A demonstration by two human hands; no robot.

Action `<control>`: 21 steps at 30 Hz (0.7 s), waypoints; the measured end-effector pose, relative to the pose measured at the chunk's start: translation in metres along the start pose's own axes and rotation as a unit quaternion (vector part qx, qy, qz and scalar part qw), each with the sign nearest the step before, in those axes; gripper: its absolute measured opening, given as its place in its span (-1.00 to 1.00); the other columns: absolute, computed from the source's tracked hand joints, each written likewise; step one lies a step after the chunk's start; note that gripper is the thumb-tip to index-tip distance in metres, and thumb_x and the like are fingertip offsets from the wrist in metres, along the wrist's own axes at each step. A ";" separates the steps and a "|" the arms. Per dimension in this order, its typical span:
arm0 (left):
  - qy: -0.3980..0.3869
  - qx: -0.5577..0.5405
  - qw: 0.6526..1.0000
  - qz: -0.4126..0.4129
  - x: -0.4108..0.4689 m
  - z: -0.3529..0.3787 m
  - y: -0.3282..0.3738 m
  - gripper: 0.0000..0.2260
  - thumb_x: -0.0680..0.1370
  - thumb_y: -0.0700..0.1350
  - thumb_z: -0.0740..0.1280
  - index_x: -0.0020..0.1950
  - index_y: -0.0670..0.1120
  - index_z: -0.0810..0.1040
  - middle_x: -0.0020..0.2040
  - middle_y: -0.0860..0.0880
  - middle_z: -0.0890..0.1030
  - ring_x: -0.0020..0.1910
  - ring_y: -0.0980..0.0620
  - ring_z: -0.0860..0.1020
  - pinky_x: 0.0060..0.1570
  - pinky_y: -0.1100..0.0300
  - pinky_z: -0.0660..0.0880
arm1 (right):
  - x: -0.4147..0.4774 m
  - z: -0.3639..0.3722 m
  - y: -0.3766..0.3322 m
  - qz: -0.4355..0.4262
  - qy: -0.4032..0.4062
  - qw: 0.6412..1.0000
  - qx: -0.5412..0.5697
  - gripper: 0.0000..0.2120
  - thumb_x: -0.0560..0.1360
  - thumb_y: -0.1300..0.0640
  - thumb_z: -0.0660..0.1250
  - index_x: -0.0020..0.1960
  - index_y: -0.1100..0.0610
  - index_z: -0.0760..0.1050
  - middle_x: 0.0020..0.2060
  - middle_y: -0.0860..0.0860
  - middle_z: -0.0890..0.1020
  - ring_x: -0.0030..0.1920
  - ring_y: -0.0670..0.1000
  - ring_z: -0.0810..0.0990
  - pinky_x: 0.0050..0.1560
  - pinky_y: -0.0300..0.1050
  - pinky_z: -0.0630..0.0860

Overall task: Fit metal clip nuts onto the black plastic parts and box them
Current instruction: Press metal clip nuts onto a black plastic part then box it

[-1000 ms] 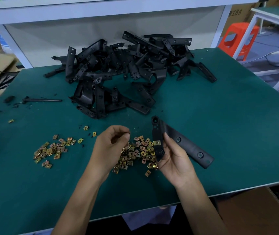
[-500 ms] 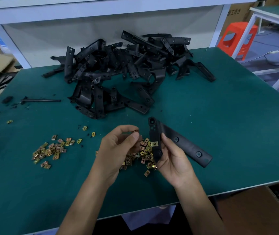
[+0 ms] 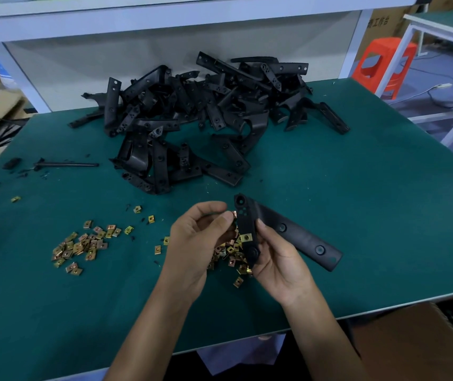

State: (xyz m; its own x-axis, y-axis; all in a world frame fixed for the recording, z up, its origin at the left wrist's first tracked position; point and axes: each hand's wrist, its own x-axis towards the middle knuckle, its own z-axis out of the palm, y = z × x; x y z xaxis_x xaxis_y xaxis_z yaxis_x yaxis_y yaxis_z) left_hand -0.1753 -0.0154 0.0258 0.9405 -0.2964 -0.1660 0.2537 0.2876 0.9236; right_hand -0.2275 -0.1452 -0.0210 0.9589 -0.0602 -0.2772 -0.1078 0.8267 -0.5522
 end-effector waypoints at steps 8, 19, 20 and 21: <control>0.010 -0.010 1.000 -0.012 -0.004 0.005 0.005 -0.90 0.53 -0.31 0.40 -0.05 -0.12 0.59 -0.18 -0.10 0.66 -0.22 0.00 0.62 -0.10 0.15 0.60 | 0.003 -0.005 0.005 -0.011 0.001 0.999 -0.049 -0.54 0.36 0.05 0.57 0.21 0.20 0.68 0.16 0.19 0.67 0.14 0.15 0.57 0.38 0.09 0.35; -0.051 0.108 0.993 -0.005 -0.007 -0.004 -0.001 -0.88 0.40 -0.03 0.49 -0.09 0.00 0.69 -0.13 -0.13 0.73 -0.20 -0.04 0.68 -0.16 0.08 0.63 | -0.035 0.007 0.007 -0.055 0.062 0.989 -0.120 -0.87 0.45 0.06 0.46 -0.14 0.09 0.74 -0.40 -0.01 0.62 -0.45 -0.11 0.56 -0.46 -0.25 0.49; -0.073 0.132 0.989 -0.001 -0.007 -0.002 -0.008 -0.79 0.36 0.07 0.50 -0.07 0.03 0.70 -0.11 -0.10 0.73 -0.17 -0.03 0.69 -0.12 0.06 0.61 | -0.045 0.004 0.002 -0.062 0.060 0.989 -0.117 -0.85 0.48 0.05 0.44 -0.21 0.05 0.74 -0.42 -0.05 0.62 -0.45 -0.13 0.56 -0.46 -0.26 0.49; -0.089 0.158 0.983 0.005 -0.009 0.002 -0.015 -0.71 0.32 0.16 0.49 -0.04 0.05 0.70 -0.10 -0.06 0.74 -0.14 0.02 0.69 -0.10 0.10 0.60 | -0.057 -0.003 -0.002 -0.069 0.063 0.989 -0.118 -0.82 0.52 0.06 0.44 -0.24 0.03 0.73 -0.43 -0.07 0.61 -0.45 -0.14 0.56 -0.45 -0.27 0.49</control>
State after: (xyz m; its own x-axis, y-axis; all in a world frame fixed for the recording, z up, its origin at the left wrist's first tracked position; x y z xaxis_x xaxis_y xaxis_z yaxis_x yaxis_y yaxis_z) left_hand -0.1879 -0.0186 0.0140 0.8812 -0.4578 -0.1182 0.1344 0.0028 0.9909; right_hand -0.2829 -0.1453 -0.0065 0.9298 -0.2445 -0.2750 -0.0513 0.6539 -0.7548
